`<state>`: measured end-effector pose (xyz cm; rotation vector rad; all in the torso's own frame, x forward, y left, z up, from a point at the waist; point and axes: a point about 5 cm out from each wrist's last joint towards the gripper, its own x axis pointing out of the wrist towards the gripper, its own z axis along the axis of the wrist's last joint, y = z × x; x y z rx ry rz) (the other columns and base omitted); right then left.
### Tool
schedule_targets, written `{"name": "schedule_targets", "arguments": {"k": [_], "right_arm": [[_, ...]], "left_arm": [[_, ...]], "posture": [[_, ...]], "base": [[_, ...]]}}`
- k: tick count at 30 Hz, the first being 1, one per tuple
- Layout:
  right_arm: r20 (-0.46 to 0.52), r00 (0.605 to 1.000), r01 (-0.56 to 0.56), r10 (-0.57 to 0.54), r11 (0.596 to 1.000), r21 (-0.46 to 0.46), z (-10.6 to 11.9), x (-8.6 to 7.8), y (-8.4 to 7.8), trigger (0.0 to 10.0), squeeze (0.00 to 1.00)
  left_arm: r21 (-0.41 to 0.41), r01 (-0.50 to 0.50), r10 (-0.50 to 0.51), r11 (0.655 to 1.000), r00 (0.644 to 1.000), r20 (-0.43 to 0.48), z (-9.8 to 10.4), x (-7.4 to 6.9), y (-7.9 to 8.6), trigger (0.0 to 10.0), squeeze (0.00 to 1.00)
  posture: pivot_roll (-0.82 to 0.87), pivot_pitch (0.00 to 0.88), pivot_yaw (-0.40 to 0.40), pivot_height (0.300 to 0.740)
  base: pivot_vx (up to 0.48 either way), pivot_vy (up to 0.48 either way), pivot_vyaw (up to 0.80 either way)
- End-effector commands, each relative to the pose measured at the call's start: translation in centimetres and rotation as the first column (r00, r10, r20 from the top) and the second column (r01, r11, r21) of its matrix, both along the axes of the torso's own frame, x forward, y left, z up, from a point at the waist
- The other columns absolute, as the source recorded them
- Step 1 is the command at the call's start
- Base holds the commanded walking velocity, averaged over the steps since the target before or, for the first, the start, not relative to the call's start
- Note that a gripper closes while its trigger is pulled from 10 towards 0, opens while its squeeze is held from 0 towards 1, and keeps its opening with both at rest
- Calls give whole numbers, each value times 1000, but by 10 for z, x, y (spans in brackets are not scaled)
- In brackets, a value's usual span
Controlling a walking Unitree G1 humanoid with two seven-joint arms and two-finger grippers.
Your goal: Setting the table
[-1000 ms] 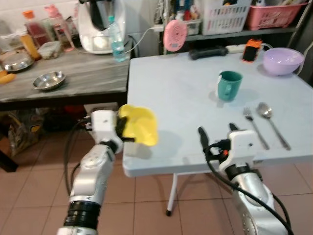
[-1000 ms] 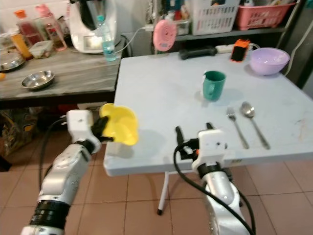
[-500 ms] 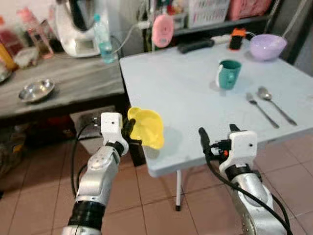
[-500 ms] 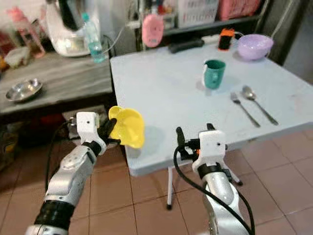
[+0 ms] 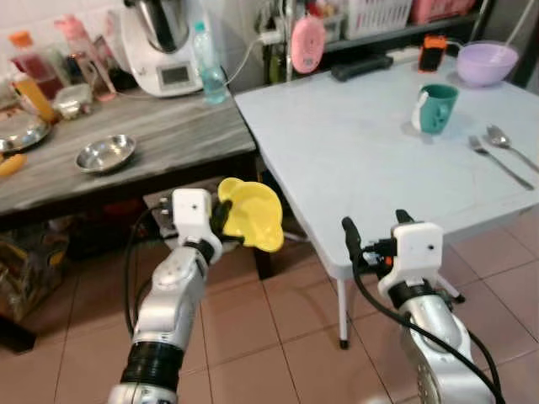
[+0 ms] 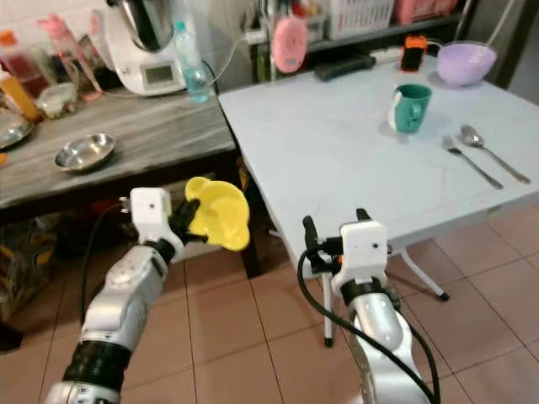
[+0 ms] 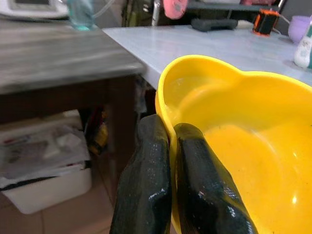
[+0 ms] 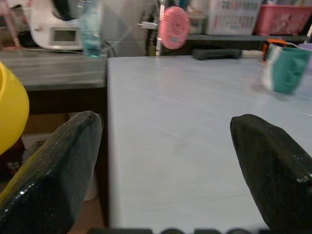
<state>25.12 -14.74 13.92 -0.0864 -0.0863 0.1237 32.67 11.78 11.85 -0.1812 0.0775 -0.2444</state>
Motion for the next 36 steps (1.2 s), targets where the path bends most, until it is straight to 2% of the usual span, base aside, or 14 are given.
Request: {"name": "schedule_targets", "arguments": {"k": [1, 18, 36], "right_arm": [[19, 1000, -24, 24, 1000, 15, 4, 0, 9, 10000, 0], [16, 1000, -20, 20, 1000, 9, 3, 0, 6, 10000, 0], [12, 1000, -19, 19, 1000, 15, 2, 1, 4, 10000, 0]], "left_arm": [[21, -42, 42, 999, 999, 11, 2, 2, 15, 10000, 0], [21, -40, 40, 999, 999, 8, 1, 3, 12, 10000, 0], [-11, 28, -27, 1000, 998, 55, 5, 0, 6, 10000, 0]], "posture": [[-120, 0, 96, 740], [-126, 0, 94, 740], [-127, 0, 86, 740]], "base": [[0, 480, 556], [0, 480, 523], [0, 0, 0]]}}
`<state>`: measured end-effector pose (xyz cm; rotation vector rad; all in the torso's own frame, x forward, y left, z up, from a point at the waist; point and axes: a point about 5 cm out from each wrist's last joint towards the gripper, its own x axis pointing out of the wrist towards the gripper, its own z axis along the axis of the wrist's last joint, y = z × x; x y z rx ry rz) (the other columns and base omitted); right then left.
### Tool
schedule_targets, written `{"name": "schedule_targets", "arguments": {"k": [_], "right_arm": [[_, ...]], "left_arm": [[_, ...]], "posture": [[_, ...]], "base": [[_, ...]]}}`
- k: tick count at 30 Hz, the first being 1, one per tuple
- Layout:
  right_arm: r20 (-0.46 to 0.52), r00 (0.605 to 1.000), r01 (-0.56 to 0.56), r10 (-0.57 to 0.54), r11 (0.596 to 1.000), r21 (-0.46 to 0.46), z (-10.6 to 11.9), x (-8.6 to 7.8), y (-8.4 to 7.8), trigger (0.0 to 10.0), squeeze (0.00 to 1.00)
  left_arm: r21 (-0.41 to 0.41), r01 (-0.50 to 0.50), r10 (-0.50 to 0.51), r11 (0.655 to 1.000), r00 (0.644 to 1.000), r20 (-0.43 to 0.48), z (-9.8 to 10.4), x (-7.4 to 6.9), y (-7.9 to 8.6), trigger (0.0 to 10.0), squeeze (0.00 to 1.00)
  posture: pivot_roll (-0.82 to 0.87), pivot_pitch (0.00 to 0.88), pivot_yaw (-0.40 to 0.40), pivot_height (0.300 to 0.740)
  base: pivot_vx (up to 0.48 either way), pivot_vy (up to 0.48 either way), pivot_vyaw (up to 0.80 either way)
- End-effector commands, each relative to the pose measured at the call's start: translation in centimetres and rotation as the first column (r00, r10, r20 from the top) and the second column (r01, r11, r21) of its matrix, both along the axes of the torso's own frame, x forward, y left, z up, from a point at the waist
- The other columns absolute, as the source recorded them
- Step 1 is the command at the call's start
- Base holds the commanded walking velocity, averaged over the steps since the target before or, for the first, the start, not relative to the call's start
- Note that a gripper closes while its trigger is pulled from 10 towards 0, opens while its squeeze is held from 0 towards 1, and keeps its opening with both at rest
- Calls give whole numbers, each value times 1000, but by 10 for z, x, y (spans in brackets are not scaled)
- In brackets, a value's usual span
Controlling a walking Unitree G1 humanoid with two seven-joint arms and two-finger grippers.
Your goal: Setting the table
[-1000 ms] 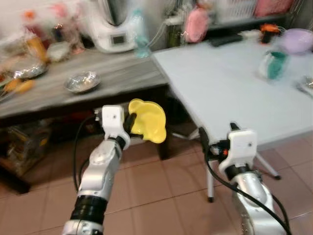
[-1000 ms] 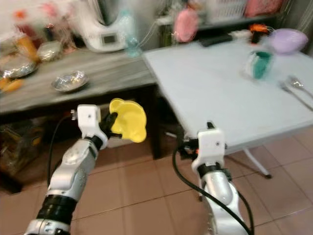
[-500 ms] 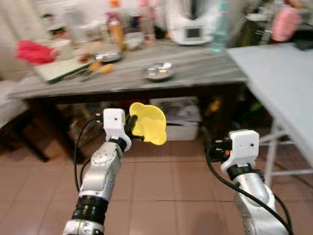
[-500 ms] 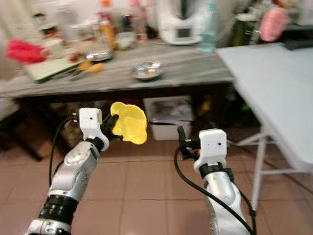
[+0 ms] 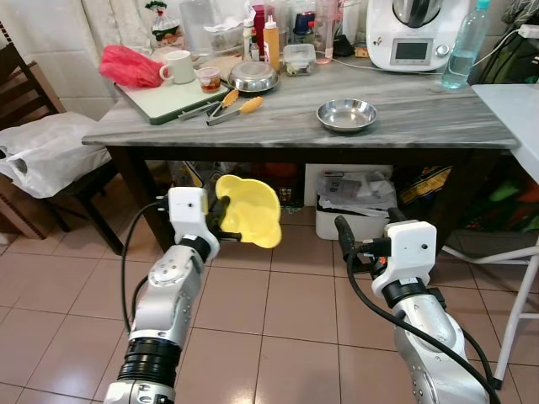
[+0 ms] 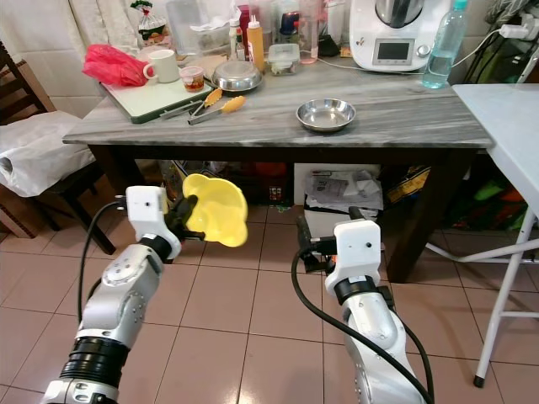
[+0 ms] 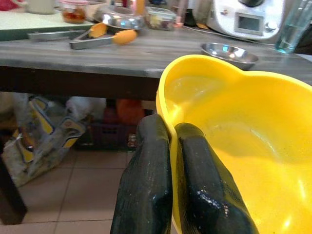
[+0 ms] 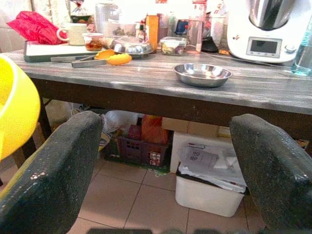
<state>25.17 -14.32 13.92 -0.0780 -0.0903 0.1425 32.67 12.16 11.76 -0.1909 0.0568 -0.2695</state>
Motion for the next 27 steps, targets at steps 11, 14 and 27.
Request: {"name": "schedule_targets", "arguments": {"k": [11, 14, 27], "right_arm": [[9, 1000, 12, -12, 1000, 9, 3, 0, -1, 10000, 0], [10, 1000, 12, -13, 1000, 8, 3, 0, -1, 10000, 0], [18, 1000, 8, -8, 1000, -4, 4, 1, 0, 10000, 0]], "left_arm": [[-2, 43, -43, 999, 998, 40, 6, -2, -4, 10000, 0], [-3, 47, -47, 999, 998, 39, 6, -2, -5, 10000, 0], [-13, 60, -60, 998, 997, 52, 10, 1, -10, 10000, 0]], "posture": [[-138, 0, 91, 740], [-139, 0, 91, 740], [-141, 0, 94, 740]], "base": [[290, 0, -226], [375, 0, 0], [383, 0, -563]]}}
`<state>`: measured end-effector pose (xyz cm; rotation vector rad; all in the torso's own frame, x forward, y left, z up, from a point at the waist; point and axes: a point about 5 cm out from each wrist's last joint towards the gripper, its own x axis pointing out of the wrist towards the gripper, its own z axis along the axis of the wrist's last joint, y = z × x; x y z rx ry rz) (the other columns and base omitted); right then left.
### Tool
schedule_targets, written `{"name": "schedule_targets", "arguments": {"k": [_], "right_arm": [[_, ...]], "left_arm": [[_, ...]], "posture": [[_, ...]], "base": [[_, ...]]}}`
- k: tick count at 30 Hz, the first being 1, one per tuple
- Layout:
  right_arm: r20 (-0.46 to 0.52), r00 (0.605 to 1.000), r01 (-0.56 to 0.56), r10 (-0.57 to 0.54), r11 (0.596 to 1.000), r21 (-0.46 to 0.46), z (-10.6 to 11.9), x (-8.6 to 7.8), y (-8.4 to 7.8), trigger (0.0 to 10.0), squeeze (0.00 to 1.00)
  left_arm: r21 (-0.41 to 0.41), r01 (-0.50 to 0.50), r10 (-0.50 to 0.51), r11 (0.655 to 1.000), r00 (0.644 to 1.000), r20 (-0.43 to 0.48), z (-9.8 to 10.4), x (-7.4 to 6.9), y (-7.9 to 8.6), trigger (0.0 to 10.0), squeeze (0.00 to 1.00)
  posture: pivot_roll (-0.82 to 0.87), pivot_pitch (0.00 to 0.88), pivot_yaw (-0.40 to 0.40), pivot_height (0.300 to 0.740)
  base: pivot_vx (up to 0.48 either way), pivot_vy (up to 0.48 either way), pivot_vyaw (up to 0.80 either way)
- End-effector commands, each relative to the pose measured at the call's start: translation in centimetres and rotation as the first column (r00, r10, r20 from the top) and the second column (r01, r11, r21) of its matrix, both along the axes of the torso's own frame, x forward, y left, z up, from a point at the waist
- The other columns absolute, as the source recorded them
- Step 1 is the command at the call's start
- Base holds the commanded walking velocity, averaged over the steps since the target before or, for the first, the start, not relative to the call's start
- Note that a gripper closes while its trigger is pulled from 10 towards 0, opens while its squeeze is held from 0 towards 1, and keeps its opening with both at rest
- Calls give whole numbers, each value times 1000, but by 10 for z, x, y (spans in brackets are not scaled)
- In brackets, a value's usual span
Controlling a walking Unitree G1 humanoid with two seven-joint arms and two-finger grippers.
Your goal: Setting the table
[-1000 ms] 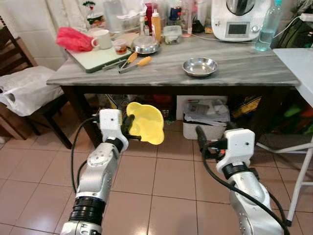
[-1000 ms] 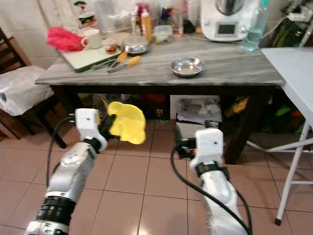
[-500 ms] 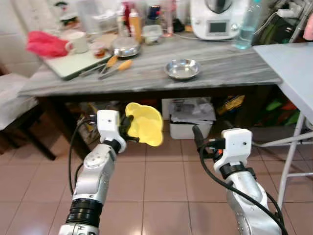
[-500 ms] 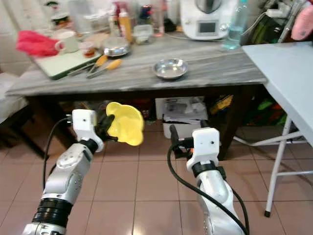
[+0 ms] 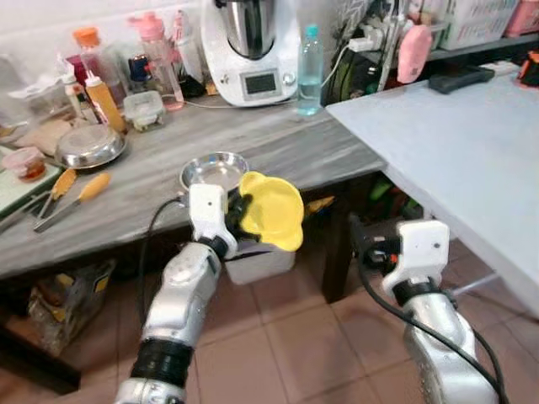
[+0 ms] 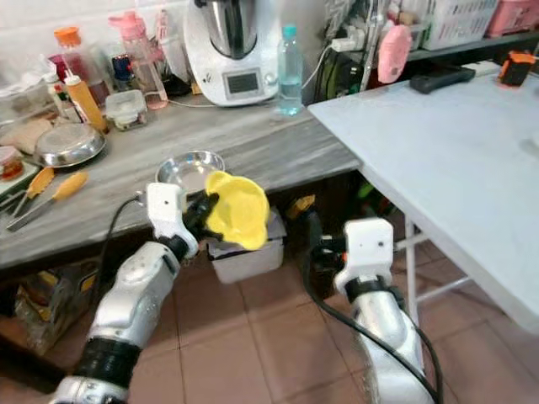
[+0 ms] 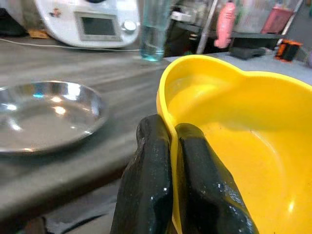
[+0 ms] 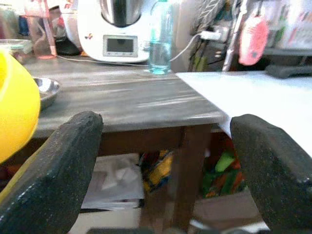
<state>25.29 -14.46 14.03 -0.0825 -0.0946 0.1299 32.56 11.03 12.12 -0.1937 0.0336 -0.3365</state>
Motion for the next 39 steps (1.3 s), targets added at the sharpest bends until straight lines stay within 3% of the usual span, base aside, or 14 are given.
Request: {"name": "schedule_targets", "arguments": {"k": [1, 15, 31, 39], "right_arm": [[25, 1000, -18, 18, 1000, -24, 4, -1, 3, 10000, 0], [28, 999, -31, 32, 999, -29, 4, -1, 5, 10000, 0], [25, 999, -30, 30, 999, -11, 4, -3, 5, 10000, 0], [15, 1000, -24, 25, 999, -23, 3, -6, 4, 10000, 0]], "left_arm": [[-8, -10, 11, 1000, 1000, 28, 9, 4, 3, 10000, 0], [-21, -38, 39, 999, 997, 68, 24, 11, 8, 10000, 0], [-17, 6, -5, 1000, 998, 59, 23, 10, -3, 10000, 0], [-27, 58, -56, 998, 997, 47, 28, 20, -18, 10000, 0]], "posture": [[-140, 0, 95, 740], [-133, 0, 87, 740], [-137, 0, 81, 740], [-149, 0, 79, 740]], "base": [[382, 0, 781], [370, 0, 780], [337, 0, 0], [65, 0, 0]]}}
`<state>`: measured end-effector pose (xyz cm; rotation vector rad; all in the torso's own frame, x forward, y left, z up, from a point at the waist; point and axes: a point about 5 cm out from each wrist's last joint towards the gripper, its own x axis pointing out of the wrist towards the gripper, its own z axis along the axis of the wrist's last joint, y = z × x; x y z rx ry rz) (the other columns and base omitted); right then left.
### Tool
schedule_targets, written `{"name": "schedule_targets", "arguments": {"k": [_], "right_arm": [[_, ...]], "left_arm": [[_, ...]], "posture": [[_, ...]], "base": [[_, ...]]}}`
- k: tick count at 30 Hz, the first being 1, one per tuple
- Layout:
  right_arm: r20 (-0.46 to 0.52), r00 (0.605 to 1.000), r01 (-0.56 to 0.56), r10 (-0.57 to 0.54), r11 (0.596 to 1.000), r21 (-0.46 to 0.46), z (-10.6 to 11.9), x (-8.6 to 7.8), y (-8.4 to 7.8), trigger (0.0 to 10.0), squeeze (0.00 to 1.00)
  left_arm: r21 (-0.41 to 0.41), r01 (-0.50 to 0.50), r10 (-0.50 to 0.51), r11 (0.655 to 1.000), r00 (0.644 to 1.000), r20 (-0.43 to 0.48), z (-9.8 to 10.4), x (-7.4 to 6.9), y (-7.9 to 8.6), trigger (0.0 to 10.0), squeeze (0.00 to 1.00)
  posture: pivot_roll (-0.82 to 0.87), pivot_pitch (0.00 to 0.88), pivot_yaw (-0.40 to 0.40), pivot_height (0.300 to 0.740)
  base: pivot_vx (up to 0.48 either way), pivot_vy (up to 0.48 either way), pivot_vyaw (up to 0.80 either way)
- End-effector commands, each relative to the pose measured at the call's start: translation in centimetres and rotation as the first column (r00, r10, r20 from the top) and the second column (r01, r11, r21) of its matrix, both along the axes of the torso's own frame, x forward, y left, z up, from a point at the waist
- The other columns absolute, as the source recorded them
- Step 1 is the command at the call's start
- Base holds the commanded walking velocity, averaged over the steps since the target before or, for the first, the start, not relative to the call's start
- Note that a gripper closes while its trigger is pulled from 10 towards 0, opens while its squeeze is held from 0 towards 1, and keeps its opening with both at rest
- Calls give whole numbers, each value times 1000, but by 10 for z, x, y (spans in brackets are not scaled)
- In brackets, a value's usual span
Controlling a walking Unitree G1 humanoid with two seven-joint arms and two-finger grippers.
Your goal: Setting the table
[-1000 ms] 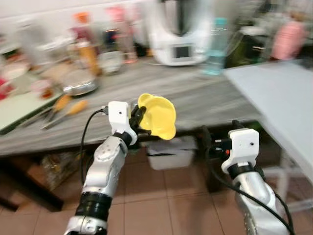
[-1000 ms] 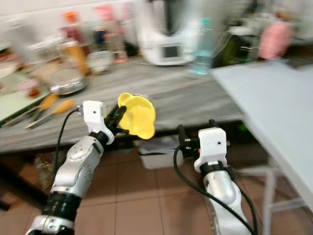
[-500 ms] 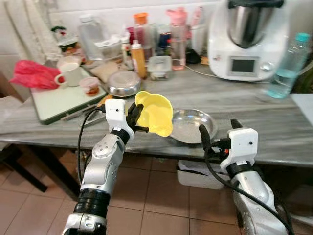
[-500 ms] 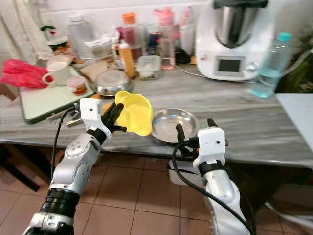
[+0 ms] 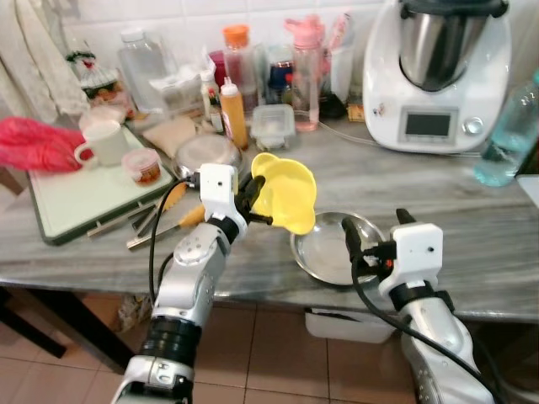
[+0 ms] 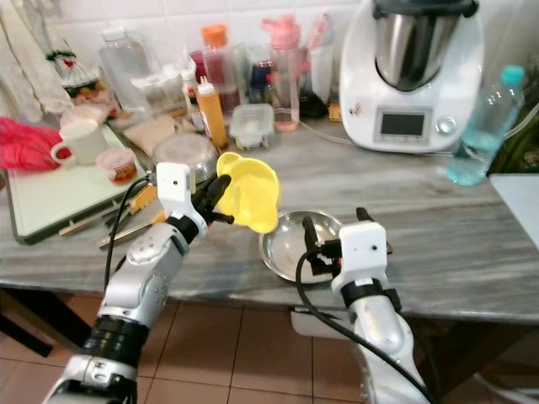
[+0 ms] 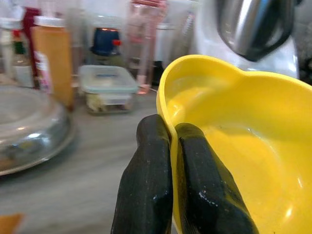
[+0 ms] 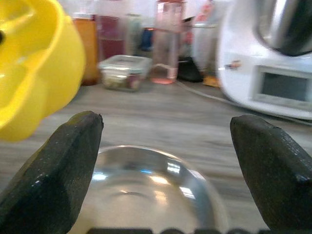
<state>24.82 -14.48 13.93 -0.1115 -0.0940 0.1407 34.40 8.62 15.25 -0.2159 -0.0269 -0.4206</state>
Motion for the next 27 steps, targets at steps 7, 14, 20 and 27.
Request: {"name": "schedule_targets", "arguments": {"k": [7, 14, 20, 27], "right_arm": [[9, 1000, -9, 9, 1000, 6, 5, -2, 3, 10000, 0], [14, 1000, -9, 9, 1000, 0, 7, -4, 3, 10000, 0], [12, 1000, -8, 8, 1000, -6, 7, -6, 3, 10000, 0], [-10, 1000, 3, -3, 1000, -9, 3, -14, 5, 10000, 0]], "left_arm": [[22, 21, -21, 1000, 1000, -22, 1, 9, -6, 10000, 0], [25, 79, -78, 997, 995, -57, 5, 18, -21, 10000, 0], [57, 115, -110, 992, 991, -79, 10, 26, -29, 10000, 0], [187, 200, -176, 962, 975, -137, 16, 39, -40, 10000, 0]], "posture": [[-157, 0, 77, 740], [-167, 3, 81, 740], [-176, 10, 90, 740], [-191, 23, 126, 740]], "base": [[0, 0, 0], [0, 0, 0], [0, 0, 0], [0, 0, 0]]}}
